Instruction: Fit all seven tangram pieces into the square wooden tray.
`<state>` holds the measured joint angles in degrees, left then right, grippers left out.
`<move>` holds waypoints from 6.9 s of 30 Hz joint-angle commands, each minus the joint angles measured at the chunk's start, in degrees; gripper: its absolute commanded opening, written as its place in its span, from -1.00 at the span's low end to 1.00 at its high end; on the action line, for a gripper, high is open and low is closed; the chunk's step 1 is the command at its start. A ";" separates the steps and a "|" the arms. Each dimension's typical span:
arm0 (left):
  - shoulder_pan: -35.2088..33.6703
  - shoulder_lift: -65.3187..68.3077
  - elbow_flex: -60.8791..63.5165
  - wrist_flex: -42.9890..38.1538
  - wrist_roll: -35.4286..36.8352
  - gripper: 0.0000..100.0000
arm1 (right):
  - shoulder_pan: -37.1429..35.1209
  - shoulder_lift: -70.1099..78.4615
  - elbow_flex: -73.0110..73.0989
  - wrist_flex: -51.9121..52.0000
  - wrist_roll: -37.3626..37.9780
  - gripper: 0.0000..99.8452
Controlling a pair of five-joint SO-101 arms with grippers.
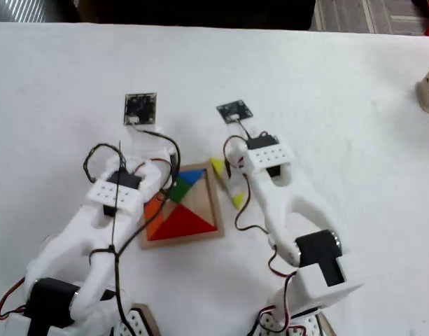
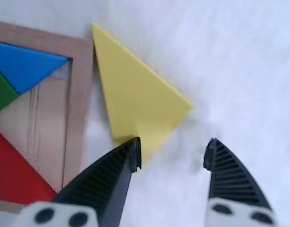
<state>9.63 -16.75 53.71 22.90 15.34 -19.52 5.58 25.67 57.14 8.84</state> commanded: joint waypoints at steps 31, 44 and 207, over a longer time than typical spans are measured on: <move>-0.48 -0.22 -3.08 -1.14 -0.53 -0.95 | -8.66 30.55 -38.15 27.56 10.02 -0.58; -0.48 -0.22 -3.08 -1.05 -0.53 -0.95 | -13.23 0.40 1.05 5.41 8.44 -0.67; -6.99 15.08 -12.84 -2.73 -6.95 -0.95 | 0.48 15.69 -22.86 10.51 25.58 -0.38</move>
<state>4.97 -1.19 44.40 20.26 8.75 -20.75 25.36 2.46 69.10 34.51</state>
